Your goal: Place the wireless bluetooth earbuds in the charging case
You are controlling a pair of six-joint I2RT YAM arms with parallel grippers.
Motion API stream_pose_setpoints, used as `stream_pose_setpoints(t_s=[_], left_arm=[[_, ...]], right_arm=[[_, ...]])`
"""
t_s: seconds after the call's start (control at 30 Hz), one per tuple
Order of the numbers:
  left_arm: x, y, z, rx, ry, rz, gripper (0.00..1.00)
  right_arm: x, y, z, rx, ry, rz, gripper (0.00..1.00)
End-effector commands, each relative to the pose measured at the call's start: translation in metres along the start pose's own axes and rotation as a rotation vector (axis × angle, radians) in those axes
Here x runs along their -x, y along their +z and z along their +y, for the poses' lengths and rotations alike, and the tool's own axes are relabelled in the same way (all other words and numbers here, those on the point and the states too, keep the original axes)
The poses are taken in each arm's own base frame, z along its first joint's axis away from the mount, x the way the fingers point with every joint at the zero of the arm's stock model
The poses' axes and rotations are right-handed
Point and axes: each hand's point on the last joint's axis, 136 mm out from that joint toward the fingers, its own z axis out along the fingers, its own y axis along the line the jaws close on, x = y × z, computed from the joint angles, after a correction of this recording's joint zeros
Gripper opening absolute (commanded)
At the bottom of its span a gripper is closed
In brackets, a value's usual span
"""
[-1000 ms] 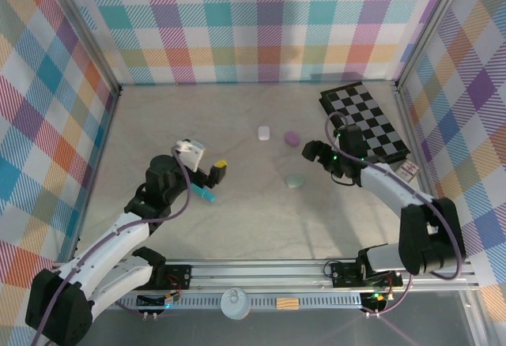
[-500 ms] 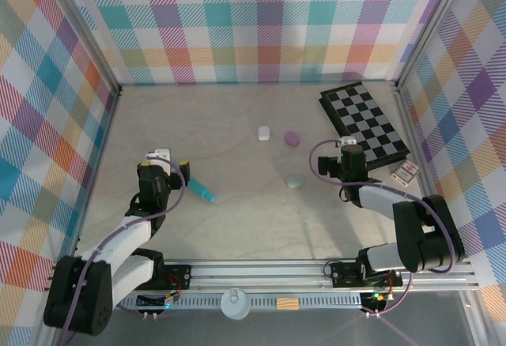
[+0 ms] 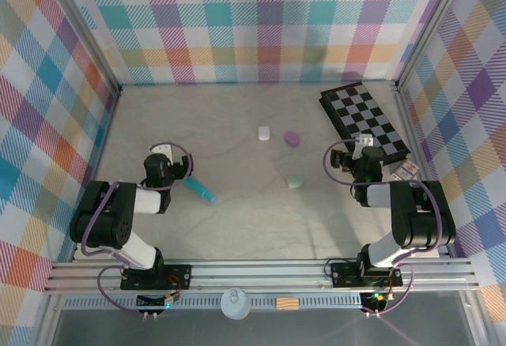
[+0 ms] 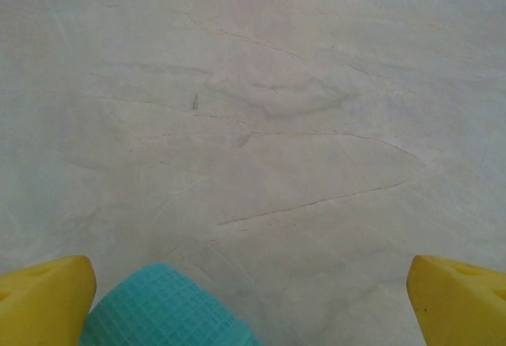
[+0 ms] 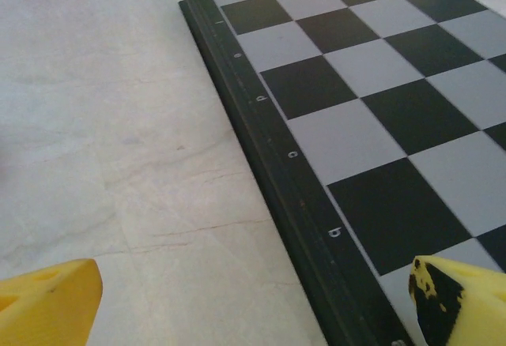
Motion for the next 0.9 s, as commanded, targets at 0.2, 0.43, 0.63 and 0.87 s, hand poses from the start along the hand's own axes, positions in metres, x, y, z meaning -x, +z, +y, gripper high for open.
stream_pose_setpoints(t_s=[0.2, 0.43, 0.63, 0.87], left_arm=[[0.0212, 0.0037, -0.0083, -0.026, 0.003, -0.061, 1.0], [0.0215, 0.0036, -0.0104, -0.023, 0.014, -0.061, 1.0], [0.0213, 0.0042, -0.0111, -0.025, 0.016, -0.058, 1.0], [0.0212, 0.0037, -0.0104, -0.024, 0.016, -0.059, 1.0]], right_arm=[[0.0172, -0.0008, 0.0111, 0.061, 0.008, -0.071, 0.99], [0.0171, -0.0009, 0.011, 0.061, 0.008, -0.071, 0.99], [0.0175, -0.0008, 0.011, 0.06, 0.008, -0.072, 0.99], [0.0187, -0.006, 0.0105, 0.058, 0.008, -0.102, 0.99]])
